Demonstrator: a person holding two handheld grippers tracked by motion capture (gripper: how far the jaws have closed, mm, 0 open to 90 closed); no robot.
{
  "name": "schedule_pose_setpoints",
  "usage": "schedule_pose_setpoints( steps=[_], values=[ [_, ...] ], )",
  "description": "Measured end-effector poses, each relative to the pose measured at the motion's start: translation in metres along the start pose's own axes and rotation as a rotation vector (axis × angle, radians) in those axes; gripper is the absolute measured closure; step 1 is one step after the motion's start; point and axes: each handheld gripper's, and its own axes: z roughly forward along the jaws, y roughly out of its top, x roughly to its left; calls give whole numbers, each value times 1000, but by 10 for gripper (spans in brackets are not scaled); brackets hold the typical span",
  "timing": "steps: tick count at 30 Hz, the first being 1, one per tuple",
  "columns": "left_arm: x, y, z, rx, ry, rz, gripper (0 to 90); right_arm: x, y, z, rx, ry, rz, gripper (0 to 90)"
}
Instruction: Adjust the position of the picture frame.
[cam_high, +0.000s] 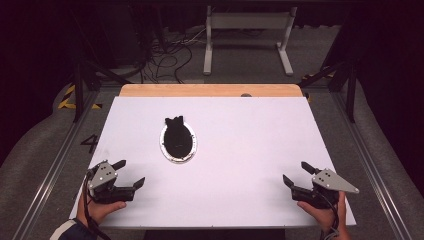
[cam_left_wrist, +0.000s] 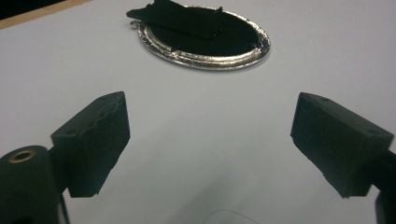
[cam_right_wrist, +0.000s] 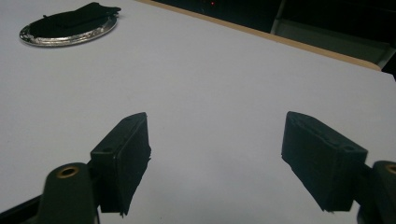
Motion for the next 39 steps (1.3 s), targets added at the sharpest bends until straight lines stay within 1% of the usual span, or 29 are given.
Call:
schedule_pose_setpoints(
  steps=[1, 2, 3, 4, 5, 6, 8, 9, 12, 13, 14, 15, 16, 17, 18, 19, 20, 21, 22, 25, 26, 28, 30, 31, 32, 33, 34, 36, 39],
  values=[
    [1, 0, 1, 3, -17, -4, 183, 1, -1, 2, 7, 4, 3, 240],
    [1, 0, 1, 3, -17, -4, 236, 1, -1, 2, 7, 4, 3, 240],
    [1, 0, 2, 4, -33, -2, 236, 1, -1, 4, 17, 6, 6, 247],
    [1, -1, 3, 7, -36, -4, 273, 1, -1, 6, 27, 4, 5, 253],
    [2, -1, 4, 10, -42, -6, 285, 2, -1, 7, 34, 5, 5, 264],
    [4, -2, 3, 21, -51, -3, 401, 2, 1, 11, 46, 12, 9, 286],
    [9, -2, 4, 27, -55, -2, 476, 2, 2, 14, 48, 20, 9, 317],
    [9, -2, 4, 27, -55, -2, 554, 1, 2, 18, 51, 29, 19, 339],
    [17, 1, 5, 35, -22, 22, 694, 0, 5, 29, 72, 39, 38, 420],
    [17, 1, 5, 35, -22, 22, 740, 0, 5, 29, 72, 39, 38, 420],
    [20, 3, 6, 35, -9, 14, 740, -1, 6, 33, 77, 50, 42, 456],
    [23, 5, 8, 33, -15, 6, 808, -1, 8, 43, 106, 75, 41, 623],
    [25, 6, 11, 36, -17, 0, 808, -1, 8, 43, 106, 75, 41, 623],
    [27, 8, 14, 39, -20, 0, 830, 0, 9, 46, 116, 97, 39, 682],
    [31, 11, 19, 42, -30, 6, 848, 1, 9, 50, 133, 113, 34, 762],
    [35, 15, 27, 50, -29, 2, 858, 3, 11, 54, 150, 121, 18, 799],
    [35, 15, 27, 50, -29, 2, 895, 3, 11, 54, 150, 121, 18, 799],
    [37, 18, 32, 51, -44, 4, 895, 4, 15, 61, 164, 118, 24, 808],
    [40, 22, 36, 51, -44, 4, 900, 5, 17, 66, 168, 116, 33, 814],
    [50, 32, 50, 41, -20, -23, 900, 7, 27, 82, 173, 116, 64, 829],
    [54, 36, 53, 40, -6, -24, 900, 9, 30, 87, 174, 122, 63, 839],
    [61, 41, 63, 37, -11, -48, 900, 14, 35, 98, 184, 128, 56, 840],
    [66, 47, 75, 47, 9, -63, 900, 21, 39, 107, 199, 138, 45, 841],
    [69, 50, 81, 58, 0, -75, 900, 24, 40, 111, 202, 141, 40, 842],
    [69, 50, 81, 58, 0, -75, 900, 24, 40, 111, 202, 141, 40, 842],
    [72, 52, 90, 56, 15, -81, 900, 30, 43, 117, 205, 152, 33, 842],
    [73, 54, 96, 76, 8, -88, 900, 30, 43, 117, 205, 152, 33, 842],
    [75, 57, 107, 80, 6, -109, 900, 33, 45, 118, 200, 160, 32, 833],
    [72, 58, 120, 102, 42, -89, 899, 37, 44, 117, 206, 174, 29, 828]
  ],
)
